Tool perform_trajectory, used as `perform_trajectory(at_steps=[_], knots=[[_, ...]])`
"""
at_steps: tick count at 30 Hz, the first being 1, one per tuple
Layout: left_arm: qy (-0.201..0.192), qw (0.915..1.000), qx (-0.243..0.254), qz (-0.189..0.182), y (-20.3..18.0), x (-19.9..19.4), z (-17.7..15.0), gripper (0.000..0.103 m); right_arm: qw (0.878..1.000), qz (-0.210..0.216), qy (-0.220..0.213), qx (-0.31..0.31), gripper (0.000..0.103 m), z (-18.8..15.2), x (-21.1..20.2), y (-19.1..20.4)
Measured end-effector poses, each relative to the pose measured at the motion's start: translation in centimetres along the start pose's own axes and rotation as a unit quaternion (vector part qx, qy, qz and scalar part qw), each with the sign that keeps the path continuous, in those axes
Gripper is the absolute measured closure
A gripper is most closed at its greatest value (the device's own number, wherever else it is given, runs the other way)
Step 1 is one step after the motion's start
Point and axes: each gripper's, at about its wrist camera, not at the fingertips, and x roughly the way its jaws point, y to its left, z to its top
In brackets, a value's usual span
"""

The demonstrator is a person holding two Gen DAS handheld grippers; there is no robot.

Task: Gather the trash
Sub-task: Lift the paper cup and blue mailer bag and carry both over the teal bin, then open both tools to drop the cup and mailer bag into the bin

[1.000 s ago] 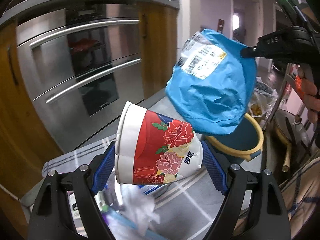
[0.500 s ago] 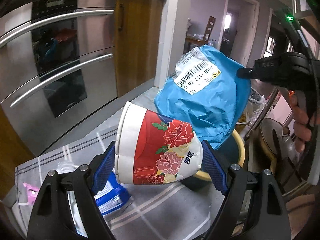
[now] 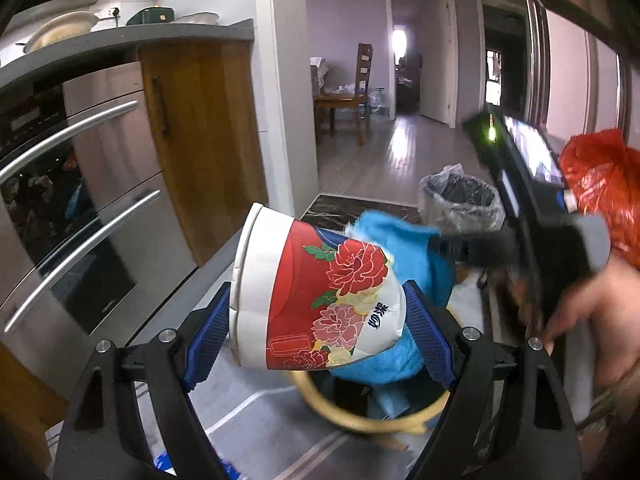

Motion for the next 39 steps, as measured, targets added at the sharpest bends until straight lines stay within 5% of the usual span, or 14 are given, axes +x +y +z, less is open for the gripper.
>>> perform_trajectory(at_steps=[5,15,26,31,39], knots=[[0.031,0.9993,0.014,-0.014,-1.5,3.6,-0.1,0.021,0.999,-0.031,0.023,0.028,0.100,-0.2,2.2,-2.5],[0.152,0.9871,-0.007,-0.050,-2.4,13.2,-6.4,0.021,0.995,-0.082,0.062,-0.011,0.099,-1.3,5.5,-1.9],[0.177,0.9835,-0.007,-0.038,-1.9,15.8,-8.3,0.015,0.994,-0.072,0.078,-0.036,0.098,-1.4,6.4,-0.4],[0.171,0.9847,-0.013,-0.033,-1.6,15.2,-8.5,0.009,0.993,-0.065,0.085,-0.040,0.084,-1.5,6.7,0.1],[0.162,0.9868,-0.010,0.000,0.8,11.8,-9.0,0.008,0.995,-0.053,0.078,-0.028,0.040,-1.5,6.1,0.6]])
